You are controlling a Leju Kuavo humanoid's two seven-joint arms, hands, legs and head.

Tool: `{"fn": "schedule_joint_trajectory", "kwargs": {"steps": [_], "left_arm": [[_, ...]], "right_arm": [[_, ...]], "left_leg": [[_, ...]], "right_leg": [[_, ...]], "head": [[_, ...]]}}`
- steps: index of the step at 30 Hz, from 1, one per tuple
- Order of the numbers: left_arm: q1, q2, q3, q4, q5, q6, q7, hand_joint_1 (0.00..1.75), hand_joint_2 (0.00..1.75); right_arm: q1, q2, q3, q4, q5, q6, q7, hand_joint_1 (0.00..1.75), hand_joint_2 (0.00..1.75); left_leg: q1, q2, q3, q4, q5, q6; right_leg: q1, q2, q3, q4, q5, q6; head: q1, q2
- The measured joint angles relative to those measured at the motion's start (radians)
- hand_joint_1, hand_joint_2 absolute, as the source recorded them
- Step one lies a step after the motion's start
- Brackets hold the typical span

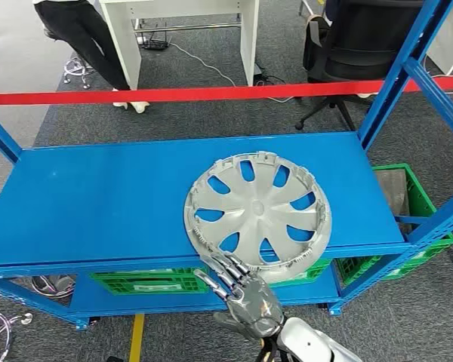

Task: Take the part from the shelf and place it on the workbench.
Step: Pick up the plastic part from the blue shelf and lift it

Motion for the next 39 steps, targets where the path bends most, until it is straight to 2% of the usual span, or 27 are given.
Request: {"fn": "schedule_joint_trajectory", "kwargs": {"steps": [23, 39], "left_arm": [[-0.001, -0.001, 0.000, 0.000, -0.034, -0.003, 0.001, 0.00, 0.00], [-0.001, -0.001, 0.000, 0.000, -0.043, -0.003, 0.008, 0.00, 0.00]], "right_arm": [[-0.094, 0.040, -0.034, 0.188, 0.048, 0.075, 0.060, 0.00, 1.75], [-0.104, 0.047, -0.080, 0.208, 0.054, 0.076, 0.082, 0.00, 1.75]], "left_leg": [[0.000, 0.000, 0.000, 0.000, 0.000, 0.000], [0.000, 0.000, 0.000, 0.000, 0.000, 0.000]], "right_leg": [[0.000, 0.000, 0.000, 0.000, 0.000, 0.000], [0.000, 0.000, 0.000, 0.000, 0.000, 0.000]], "head": [[0.000, 0.000], [0.000, 0.000]]}}
